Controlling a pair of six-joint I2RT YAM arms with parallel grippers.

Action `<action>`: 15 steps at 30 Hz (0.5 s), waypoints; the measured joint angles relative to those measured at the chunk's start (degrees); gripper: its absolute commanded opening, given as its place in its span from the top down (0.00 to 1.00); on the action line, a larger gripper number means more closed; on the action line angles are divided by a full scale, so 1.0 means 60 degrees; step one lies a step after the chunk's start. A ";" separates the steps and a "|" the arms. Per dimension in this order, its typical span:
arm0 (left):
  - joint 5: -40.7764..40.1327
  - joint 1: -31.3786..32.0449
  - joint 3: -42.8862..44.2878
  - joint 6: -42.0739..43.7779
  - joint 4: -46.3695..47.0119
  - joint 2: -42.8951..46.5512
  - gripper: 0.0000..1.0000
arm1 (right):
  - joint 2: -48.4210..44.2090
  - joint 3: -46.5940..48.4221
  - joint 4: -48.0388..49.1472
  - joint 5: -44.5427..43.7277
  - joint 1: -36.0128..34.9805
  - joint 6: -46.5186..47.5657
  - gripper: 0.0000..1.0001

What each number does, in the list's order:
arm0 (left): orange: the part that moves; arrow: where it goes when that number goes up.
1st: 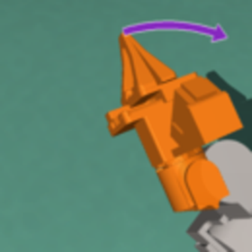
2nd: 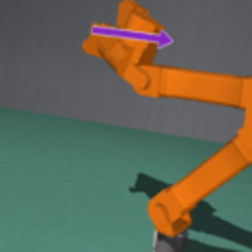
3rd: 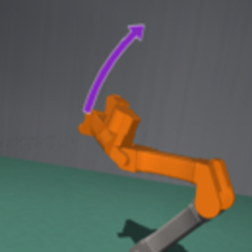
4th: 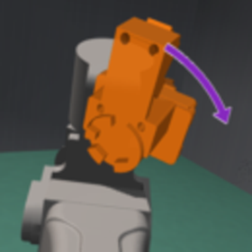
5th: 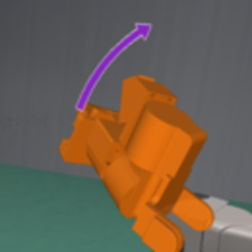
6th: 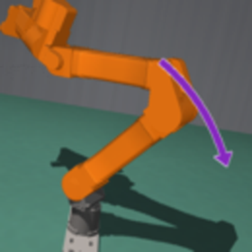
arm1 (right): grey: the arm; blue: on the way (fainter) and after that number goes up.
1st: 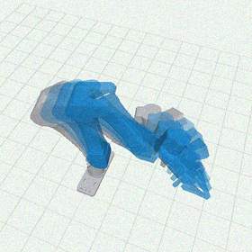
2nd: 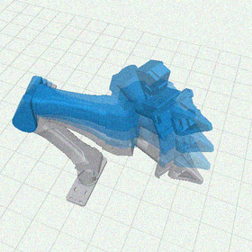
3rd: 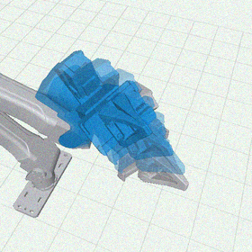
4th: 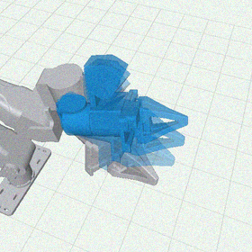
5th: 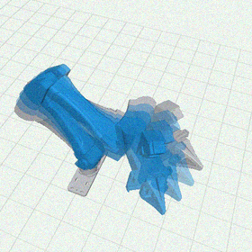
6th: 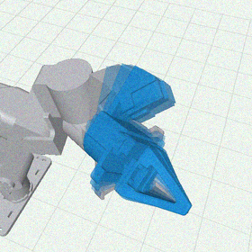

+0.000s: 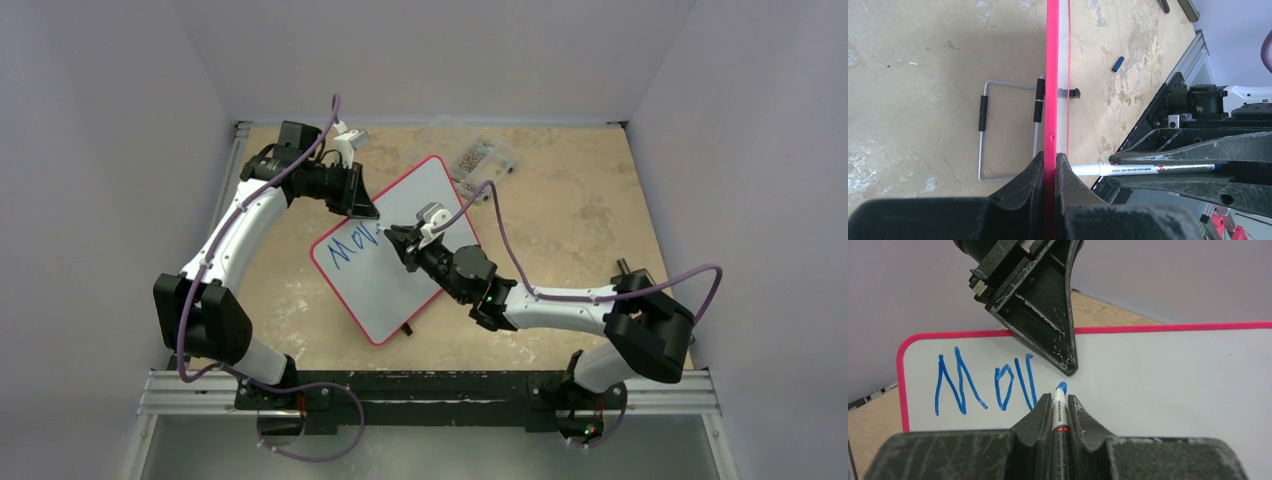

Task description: Write a sentence on the whiteboard

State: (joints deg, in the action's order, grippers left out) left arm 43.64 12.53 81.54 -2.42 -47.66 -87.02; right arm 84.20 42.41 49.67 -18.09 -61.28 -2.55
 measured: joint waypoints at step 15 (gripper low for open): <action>0.0004 0.0004 0.0000 0.0000 0.0000 0.0018 1.00 | -0.0262 -0.0448 -0.0080 0.0357 0.0000 -0.0222 1.00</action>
State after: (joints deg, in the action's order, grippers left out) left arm 43.66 12.56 81.54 -2.42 -47.66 -86.91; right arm 82.63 39.72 49.19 -15.94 -61.28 -3.88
